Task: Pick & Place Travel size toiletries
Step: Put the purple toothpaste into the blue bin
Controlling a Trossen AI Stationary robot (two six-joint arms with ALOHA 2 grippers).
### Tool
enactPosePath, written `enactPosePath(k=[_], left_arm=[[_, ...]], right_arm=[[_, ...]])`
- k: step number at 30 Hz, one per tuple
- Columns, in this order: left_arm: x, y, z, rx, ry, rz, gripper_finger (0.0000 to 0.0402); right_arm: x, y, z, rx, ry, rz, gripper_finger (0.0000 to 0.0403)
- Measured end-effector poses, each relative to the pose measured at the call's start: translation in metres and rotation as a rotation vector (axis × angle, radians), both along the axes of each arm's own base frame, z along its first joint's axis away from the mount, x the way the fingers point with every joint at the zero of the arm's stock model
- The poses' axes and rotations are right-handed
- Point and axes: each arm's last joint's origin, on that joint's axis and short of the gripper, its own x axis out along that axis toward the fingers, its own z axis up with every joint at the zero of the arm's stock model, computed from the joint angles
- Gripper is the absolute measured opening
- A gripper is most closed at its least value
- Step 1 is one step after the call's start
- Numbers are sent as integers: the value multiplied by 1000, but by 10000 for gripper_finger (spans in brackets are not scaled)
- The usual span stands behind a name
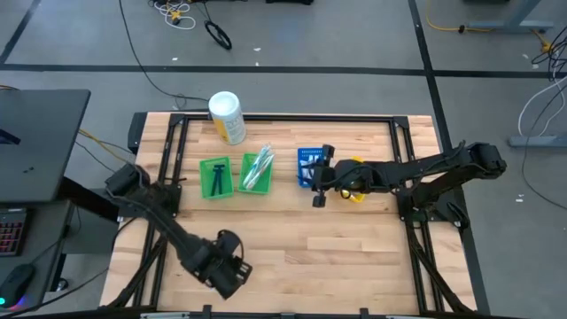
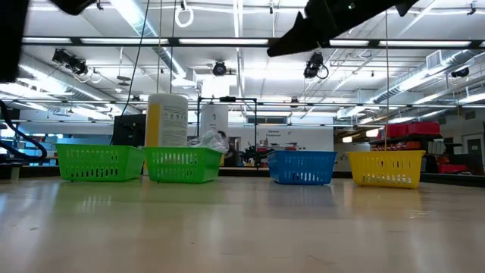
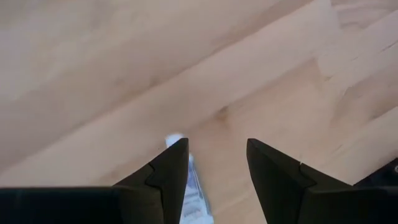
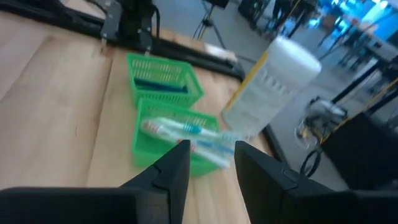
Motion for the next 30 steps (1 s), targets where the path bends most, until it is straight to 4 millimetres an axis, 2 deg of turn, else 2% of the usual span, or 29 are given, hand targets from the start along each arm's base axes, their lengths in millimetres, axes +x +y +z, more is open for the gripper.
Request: enactPosePath(k=[5, 9, 15, 20, 30], left_arm=[[-5, -17, -21, -22, 69, 25, 171], [-5, -23, -40, -22, 158, 39, 171], [-3, -22, -39, 5, 90, 121, 171], [-4, -25, -46, -29, 159, 114, 171], [-3, -25, -50, -3, 149, 112, 171]], right_arm=[[2, 0, 5, -58, -37, 22, 137], [3, -2, 7, -101, -44, 37, 137], [4, -8, 10, -114, -75, 23, 137], [4, -11, 10, -113, -77, 10, 137], [4, -11, 10, -93, -75, 5, 137]])
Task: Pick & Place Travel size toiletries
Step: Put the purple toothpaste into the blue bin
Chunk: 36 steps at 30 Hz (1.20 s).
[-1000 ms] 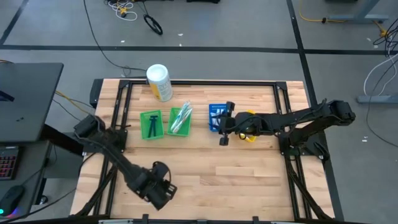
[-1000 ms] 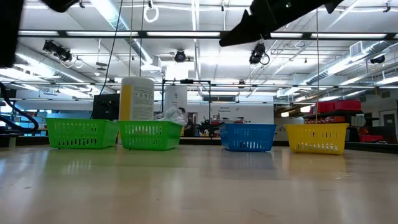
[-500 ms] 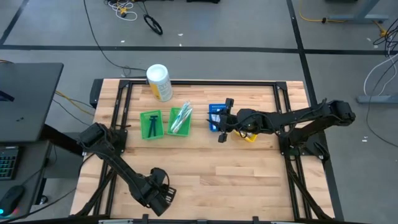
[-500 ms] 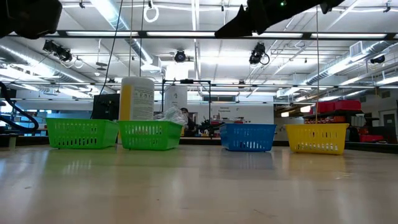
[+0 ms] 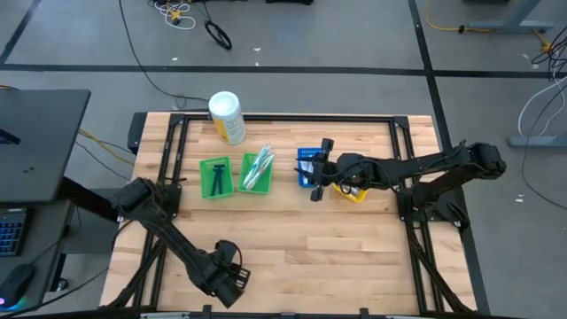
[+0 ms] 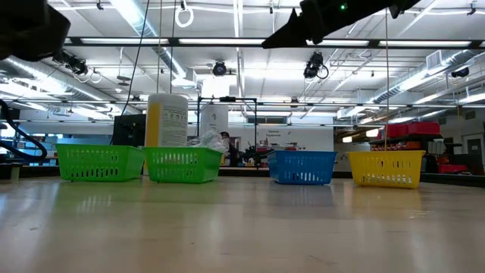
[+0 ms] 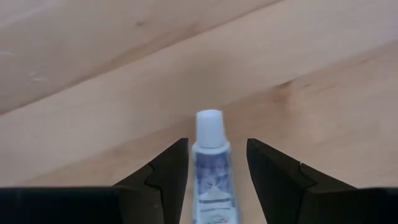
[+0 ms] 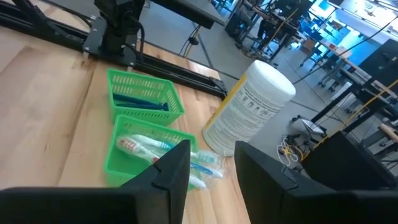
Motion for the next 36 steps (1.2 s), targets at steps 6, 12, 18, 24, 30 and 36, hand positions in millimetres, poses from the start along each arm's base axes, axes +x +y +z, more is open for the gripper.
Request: enactPosePath(k=[6, 12, 18, 24, 30, 36], left_arm=[[1, 0, -11, 10, 53, -19, 171], [7, 1, -12, 14, 7, -29, 171], [8, -2, -12, -37, 11, 5, 170], [7, -2, -12, -55, 46, -41, 159], [9, -7, -12, -85, 7, -43, 147], [7, -10, -11, -88, 4, -53, 144]], right_arm=[[0, 0, 0, 22, -4, -6, 137], [0, 1, -1, 32, -1, 18, 137], [0, 1, -1, 32, -3, 18, 137], [0, 1, -1, 32, -4, 18, 137], [0, 1, -1, 32, -4, 17, 137], [0, 1, -1, 32, -4, 17, 137]])
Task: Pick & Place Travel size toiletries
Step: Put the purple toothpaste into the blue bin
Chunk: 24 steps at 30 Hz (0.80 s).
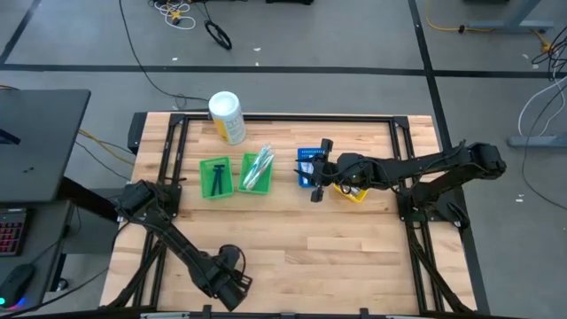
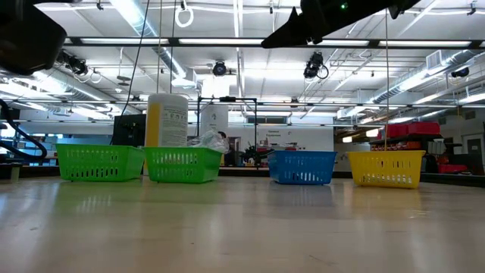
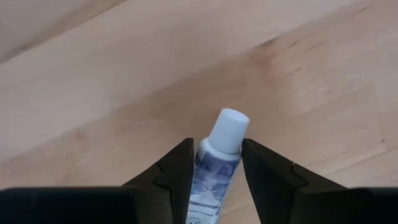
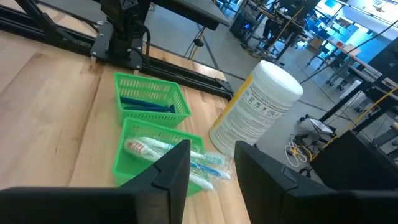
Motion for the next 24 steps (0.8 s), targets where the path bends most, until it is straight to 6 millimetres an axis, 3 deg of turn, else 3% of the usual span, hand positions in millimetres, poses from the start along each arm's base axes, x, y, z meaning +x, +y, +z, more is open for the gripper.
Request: enactPosePath(k=[12, 24], left_arm=[[1, -2, 0, 25, -48, -36, 152], [1, -4, 0, 17, -41, -213, 191]], right_arm=[[0, 0, 0, 0, 0, 0, 137], [0, 0, 0, 0, 0, 0, 137]])
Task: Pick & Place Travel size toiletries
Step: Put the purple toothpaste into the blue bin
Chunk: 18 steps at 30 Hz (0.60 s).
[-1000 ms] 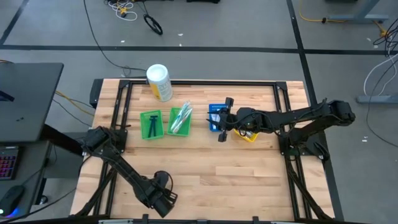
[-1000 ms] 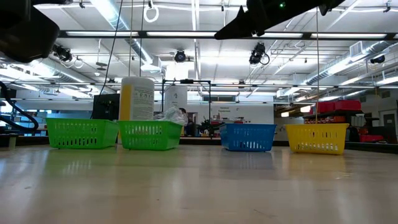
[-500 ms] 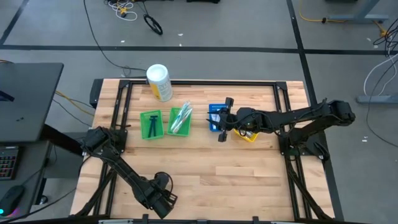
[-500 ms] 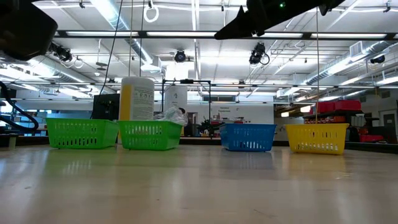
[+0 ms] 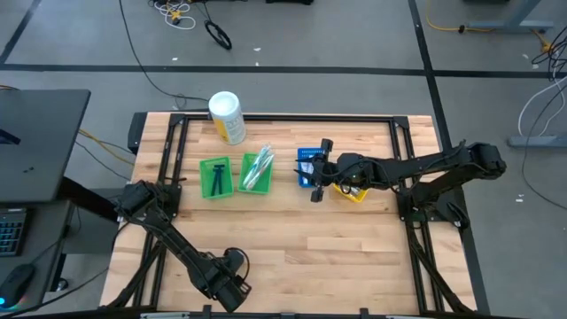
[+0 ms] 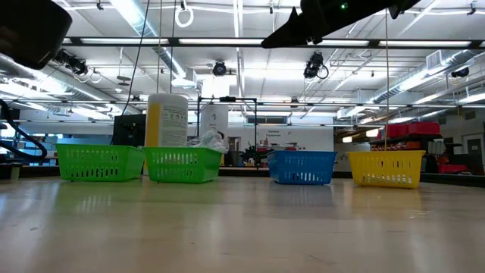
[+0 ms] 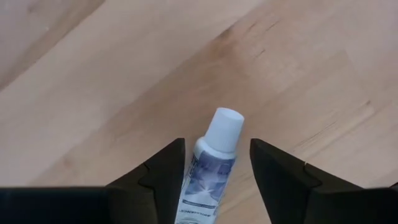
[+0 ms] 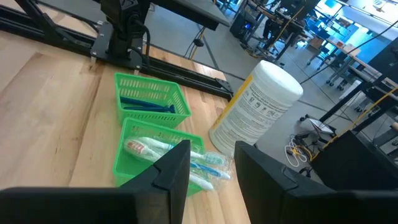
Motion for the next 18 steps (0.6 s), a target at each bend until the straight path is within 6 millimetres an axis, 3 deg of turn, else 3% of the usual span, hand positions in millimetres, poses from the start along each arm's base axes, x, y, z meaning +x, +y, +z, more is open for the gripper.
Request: enactPosePath(k=[14, 18], left_arm=[[-9, -9, 0, 35, -25, -87, 192], [-6, -11, -13, 50, -1, -131, 192]], right_arm=[[0, 0, 0, 0, 0, 0, 137], [0, 0, 0, 0, 0, 1, 137]])
